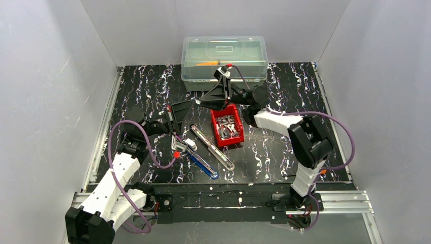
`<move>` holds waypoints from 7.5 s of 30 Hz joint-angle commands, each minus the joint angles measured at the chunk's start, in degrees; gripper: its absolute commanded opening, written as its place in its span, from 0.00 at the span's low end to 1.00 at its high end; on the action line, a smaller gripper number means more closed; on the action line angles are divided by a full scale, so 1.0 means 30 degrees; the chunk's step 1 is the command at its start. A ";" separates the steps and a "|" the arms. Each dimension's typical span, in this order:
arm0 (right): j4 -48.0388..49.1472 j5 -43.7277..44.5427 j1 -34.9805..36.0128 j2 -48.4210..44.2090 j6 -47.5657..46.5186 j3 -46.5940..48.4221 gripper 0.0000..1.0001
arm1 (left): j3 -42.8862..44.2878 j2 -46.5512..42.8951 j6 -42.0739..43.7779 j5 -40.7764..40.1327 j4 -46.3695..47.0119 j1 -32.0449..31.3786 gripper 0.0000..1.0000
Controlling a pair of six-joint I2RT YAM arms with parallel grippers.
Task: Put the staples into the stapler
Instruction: Pick up the staple from the staple box.
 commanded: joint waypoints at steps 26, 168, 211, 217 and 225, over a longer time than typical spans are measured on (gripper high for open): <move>-2.4294 -0.3825 -0.0100 -0.4765 -2.1335 0.6493 0.38 | -0.0677 -0.0851 0.2199 0.0382 0.0468 -0.0061 0.00; -3.9929 1.4022 0.8089 -0.7526 -3.9875 1.0836 0.55 | 0.9356 0.2598 -2.2813 0.3978 -1.9585 0.0062 0.00; -4.1891 0.6063 0.5149 -0.4166 -3.9975 1.2655 0.60 | 0.4768 -0.1087 -0.0859 0.4154 -2.0044 -0.0027 0.00; -4.1464 0.5972 0.5420 -0.4187 -3.9740 1.2382 0.50 | 0.4731 -0.1144 -0.0938 0.4154 -2.0044 -0.0031 0.00; -4.0756 0.5221 0.5584 -0.4484 -3.9065 1.2054 0.45 | 0.4746 -0.1174 -0.0976 0.4016 -2.0044 -0.0026 0.00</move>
